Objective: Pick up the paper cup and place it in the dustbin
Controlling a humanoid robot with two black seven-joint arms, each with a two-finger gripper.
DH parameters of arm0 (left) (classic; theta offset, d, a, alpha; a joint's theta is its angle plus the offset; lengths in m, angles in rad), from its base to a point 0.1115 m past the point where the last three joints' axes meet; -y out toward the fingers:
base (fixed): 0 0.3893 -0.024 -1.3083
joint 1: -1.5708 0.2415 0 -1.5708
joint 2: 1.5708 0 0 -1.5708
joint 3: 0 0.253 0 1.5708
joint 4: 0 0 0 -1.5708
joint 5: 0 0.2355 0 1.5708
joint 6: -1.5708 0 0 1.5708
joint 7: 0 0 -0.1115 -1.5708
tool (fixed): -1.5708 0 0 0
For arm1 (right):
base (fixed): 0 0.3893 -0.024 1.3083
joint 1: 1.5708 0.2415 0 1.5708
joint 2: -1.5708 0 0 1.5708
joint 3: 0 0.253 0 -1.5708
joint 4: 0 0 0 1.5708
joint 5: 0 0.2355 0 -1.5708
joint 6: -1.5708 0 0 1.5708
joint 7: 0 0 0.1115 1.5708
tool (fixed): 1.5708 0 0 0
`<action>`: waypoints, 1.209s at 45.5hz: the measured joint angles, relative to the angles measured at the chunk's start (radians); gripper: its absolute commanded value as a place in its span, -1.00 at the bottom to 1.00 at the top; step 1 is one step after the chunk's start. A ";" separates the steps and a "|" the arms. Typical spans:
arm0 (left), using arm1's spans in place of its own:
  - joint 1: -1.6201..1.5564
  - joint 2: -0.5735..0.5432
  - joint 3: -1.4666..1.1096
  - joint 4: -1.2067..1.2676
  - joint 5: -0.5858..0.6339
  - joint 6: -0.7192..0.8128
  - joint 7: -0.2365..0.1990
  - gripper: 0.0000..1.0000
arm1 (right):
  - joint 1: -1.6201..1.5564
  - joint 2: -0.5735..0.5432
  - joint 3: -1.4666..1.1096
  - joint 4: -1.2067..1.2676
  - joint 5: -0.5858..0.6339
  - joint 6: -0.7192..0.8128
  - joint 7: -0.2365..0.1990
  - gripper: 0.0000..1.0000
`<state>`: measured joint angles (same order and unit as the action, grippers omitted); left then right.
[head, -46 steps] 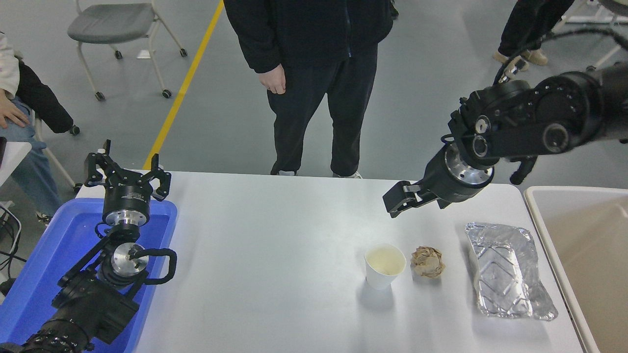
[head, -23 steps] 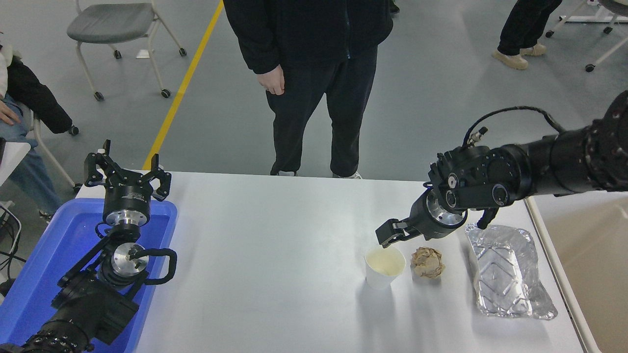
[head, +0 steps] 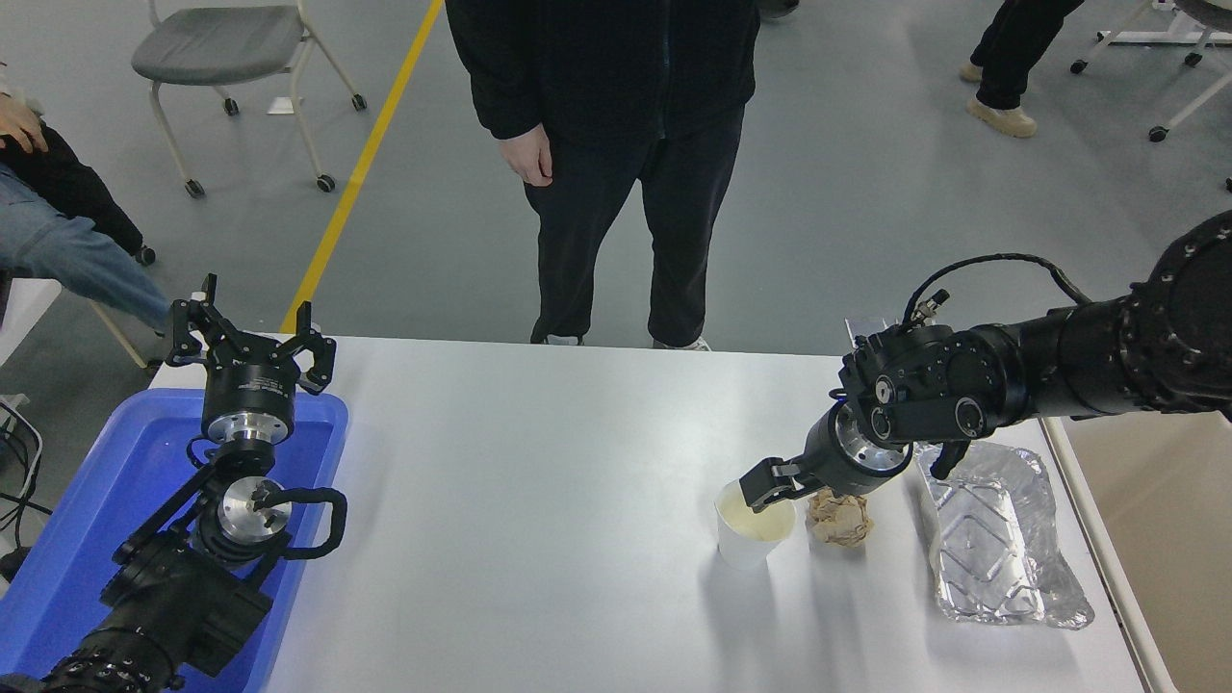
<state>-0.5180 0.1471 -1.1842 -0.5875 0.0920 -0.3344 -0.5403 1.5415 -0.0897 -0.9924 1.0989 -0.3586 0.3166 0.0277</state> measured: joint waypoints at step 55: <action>0.000 0.000 0.000 0.000 0.000 0.000 0.000 0.98 | -0.038 0.005 -0.007 -0.038 -0.024 0.005 0.000 -1.00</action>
<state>-0.5183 0.1472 -1.1842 -0.5875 0.0920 -0.3344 -0.5405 1.5033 -0.0842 -0.9991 1.0607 -0.3824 0.3213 0.0278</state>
